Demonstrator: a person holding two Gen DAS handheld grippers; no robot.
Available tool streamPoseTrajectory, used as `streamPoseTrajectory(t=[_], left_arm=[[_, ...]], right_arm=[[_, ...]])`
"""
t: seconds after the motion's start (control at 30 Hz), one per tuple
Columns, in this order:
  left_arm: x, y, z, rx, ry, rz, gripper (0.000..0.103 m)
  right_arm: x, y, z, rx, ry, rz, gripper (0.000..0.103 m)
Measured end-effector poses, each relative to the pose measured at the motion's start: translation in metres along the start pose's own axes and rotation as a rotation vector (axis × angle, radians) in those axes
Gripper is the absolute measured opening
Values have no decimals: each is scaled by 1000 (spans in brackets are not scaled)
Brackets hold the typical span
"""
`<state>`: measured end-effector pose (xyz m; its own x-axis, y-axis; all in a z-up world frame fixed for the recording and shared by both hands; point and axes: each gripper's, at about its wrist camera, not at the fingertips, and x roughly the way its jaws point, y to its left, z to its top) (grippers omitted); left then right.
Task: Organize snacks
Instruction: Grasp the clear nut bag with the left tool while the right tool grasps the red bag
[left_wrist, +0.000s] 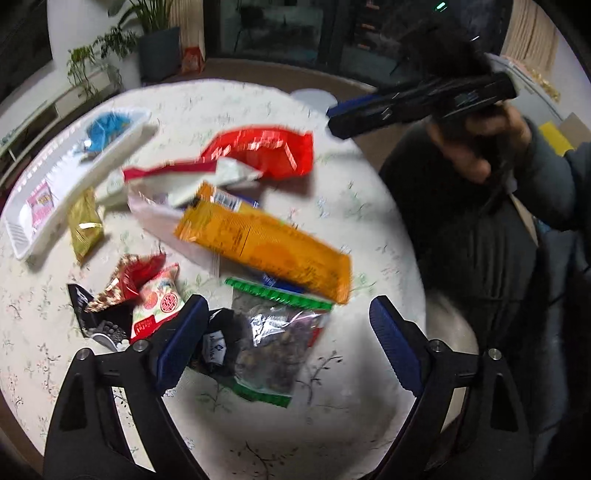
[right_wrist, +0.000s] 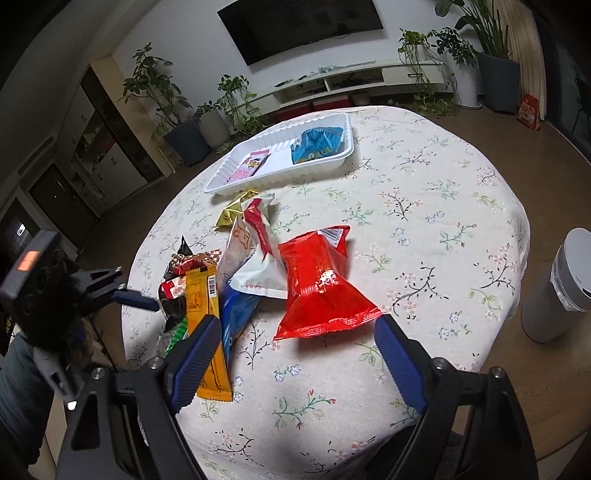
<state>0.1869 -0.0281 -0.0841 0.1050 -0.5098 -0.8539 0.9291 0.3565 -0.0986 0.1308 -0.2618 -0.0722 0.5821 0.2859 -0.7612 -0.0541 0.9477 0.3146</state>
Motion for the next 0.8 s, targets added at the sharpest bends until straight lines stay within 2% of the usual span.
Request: streamPoseTrajectory(t=[0.07, 0.13, 0.2, 0.3, 0.37, 0.5, 0.73, 0.8], left_arm=[[4, 2, 1, 12, 6, -23, 87], [5, 3, 2, 22, 13, -41, 75], [4, 0, 3, 46, 16, -56, 70], [1, -7, 4, 77, 18, -80, 70], [10, 0, 1, 60, 68, -2, 70], [9, 11, -3, 10, 49, -15, 70], [28, 9, -9, 24, 172, 27, 70], [28, 13, -11, 5, 169, 23, 70]], right_arm=[[-1, 1, 0, -7, 0, 2, 88], [0, 1, -1, -11, 0, 1, 88], [0, 0, -1, -8, 1, -1, 87], [1, 0, 0, -7, 2, -1, 87], [3, 1, -1, -12, 7, -4, 87], [4, 3, -2, -20, 8, -6, 87], [7, 6, -3, -28, 23, -11, 87], [7, 7, -3, -34, 25, -17, 87]])
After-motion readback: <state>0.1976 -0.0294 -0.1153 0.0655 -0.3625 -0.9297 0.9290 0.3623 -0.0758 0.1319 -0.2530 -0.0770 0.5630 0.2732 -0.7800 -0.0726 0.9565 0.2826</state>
